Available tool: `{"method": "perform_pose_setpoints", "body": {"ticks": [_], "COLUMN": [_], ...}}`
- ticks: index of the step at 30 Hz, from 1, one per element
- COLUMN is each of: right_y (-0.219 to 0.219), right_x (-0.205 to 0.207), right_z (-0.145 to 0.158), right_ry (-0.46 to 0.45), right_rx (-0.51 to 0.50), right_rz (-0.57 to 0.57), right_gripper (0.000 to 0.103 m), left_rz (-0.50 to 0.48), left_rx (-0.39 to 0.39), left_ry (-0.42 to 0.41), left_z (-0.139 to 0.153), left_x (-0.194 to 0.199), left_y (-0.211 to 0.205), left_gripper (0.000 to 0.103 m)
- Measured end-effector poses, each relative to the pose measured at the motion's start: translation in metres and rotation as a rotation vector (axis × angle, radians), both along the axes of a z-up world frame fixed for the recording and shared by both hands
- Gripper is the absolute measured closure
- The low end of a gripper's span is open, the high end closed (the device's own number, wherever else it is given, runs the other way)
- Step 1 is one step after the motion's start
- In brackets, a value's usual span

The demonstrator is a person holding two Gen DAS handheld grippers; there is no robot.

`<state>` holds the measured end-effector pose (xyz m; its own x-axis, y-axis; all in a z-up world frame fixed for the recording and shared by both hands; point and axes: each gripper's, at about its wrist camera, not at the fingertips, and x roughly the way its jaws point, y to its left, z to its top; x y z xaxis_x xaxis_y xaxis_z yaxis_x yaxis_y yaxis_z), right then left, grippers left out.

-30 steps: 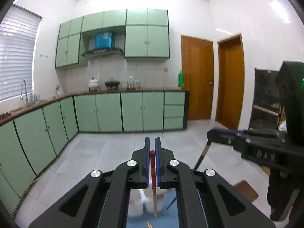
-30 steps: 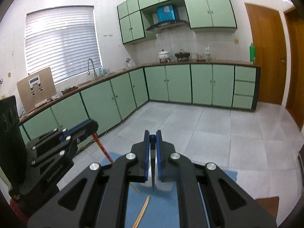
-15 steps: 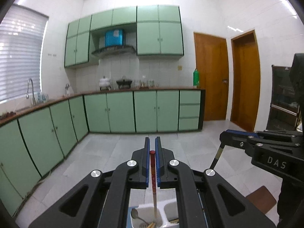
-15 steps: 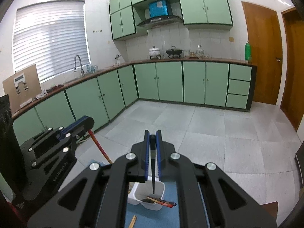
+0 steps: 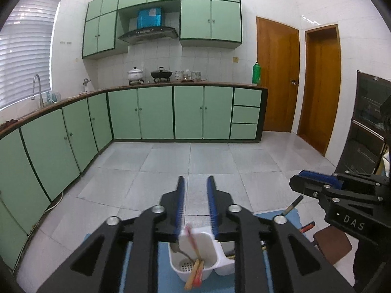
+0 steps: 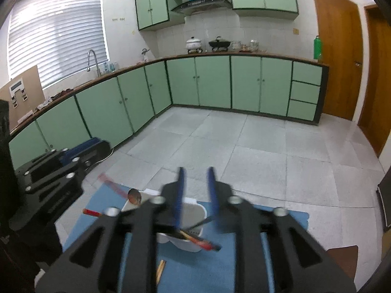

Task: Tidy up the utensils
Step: 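Lift both chopsticks over the white holder and open both tools to drop them, then move both open tools back down toward the last two chopsticks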

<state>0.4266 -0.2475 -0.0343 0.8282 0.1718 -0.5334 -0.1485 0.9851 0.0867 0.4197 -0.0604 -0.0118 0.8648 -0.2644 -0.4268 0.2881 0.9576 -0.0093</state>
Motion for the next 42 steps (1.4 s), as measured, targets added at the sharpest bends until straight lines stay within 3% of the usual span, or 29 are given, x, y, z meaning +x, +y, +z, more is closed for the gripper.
{"method": "perform_pose_setpoints", "body": {"ticks": [3,5,9,13,17,21,27,34,42], "right_y": [-0.005,-0.010,-0.019,-0.027,-0.028,-0.026,-0.005,0.027,0.046], "right_x": [-0.016,-0.030,-0.074,-0.115,-0.151,-0.183,-0.209,-0.223,-0.232], "right_z": [0.007,0.009,0.006,-0.013,-0.047,-0.079,-0.129,-0.172,-0.209], "right_ry": [-0.029,-0.050,-0.097,-0.115,-0.071,-0.027,0.051,0.115,0.212], "right_rx": [-0.016,-0.028,-0.049,-0.049,-0.026,0.012,-0.025,-0.039,-0.042], "right_rz": [-0.031,-0.054,-0.083,-0.106,-0.119,-0.128,-0.122,-0.090,-0.075], "right_gripper": [0.060,0.046,0.030,0.015,0.008,0.006,0.006,0.006,0.006], "left_rz": [0.008,0.014,0.036,0.052,0.082,0.100,0.108,0.114,0.141], "left_rx": [-0.018,-0.029,-0.031,-0.047,-0.021,0.002,0.046,0.080,0.121], "left_ry": [-0.013,-0.023,-0.060,-0.057,-0.018,0.038,0.135,0.199,0.293], "left_z": [0.009,0.013,0.015,-0.001,-0.035,-0.074,-0.133,-0.177,-0.207], "left_x": [-0.014,-0.031,-0.070,-0.112,-0.149,-0.176,-0.203,-0.220,-0.225], "left_y": [0.008,0.014,0.025,0.035,0.043,0.049,0.054,0.059,0.073], "left_gripper": [0.063,0.057,0.037,0.026,0.020,0.018,0.018,0.018,0.018]}}
